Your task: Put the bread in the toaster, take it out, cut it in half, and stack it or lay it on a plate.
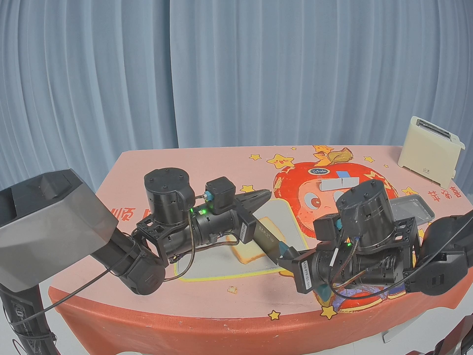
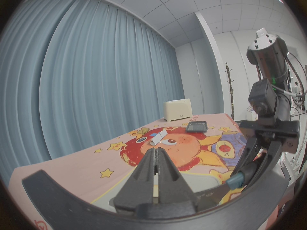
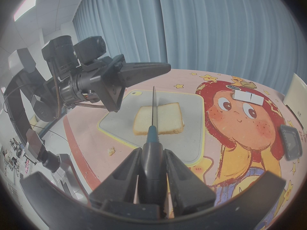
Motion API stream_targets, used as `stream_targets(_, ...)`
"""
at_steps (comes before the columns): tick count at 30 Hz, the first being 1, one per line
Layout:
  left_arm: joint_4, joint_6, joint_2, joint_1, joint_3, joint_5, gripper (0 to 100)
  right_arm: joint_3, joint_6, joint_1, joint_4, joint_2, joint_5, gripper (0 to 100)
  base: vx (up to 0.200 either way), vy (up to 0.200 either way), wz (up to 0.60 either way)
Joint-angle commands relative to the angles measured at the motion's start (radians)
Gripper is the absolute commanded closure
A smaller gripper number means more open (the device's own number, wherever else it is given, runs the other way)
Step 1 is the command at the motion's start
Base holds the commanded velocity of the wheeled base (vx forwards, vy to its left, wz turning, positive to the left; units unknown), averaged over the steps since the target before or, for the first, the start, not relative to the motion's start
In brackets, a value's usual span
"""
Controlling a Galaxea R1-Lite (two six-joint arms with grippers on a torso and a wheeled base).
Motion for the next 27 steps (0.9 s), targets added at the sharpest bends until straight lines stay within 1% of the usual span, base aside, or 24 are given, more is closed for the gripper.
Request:
stream_targets(1, 0.017, 0.000, -0.002, 0.004, 0.011, -0.001, 100, -0.005, 0.001, -0.001, -0.002, -0.005, -0.001, 100, 0.000, 0.000, 0.00)
stream_targets(5, 0.050, -0.001, 0.000, 0.003, 0.030, -0.004, 100, -0.005, 0.001, -0.001, -0.002, -0.006, -0.001, 100, 0.000, 0.000, 0.00)
stream_targets(16, 0.080, -0.001, 0.026, 0.009, 0.030, -0.001, 100, -0.018, -0.001, -0.004, 0.011, -0.009, -0.001, 100, 0.000, 0.000, 0.00)
stream_targets(20, 0.080, -0.001, 0.026, 0.029, 0.030, -0.001, 100, -0.009, 0.001, -0.004, 0.011, 0.000, -0.001, 100, 0.000, 0.000, 0.00)
stream_targets(27, 0.080, -0.001, 0.024, 0.032, 0.030, -0.001, 100, -0.006, 0.006, -0.003, 0.001, 0.020, 0.001, 100, 0.000, 0.000, 0.00)
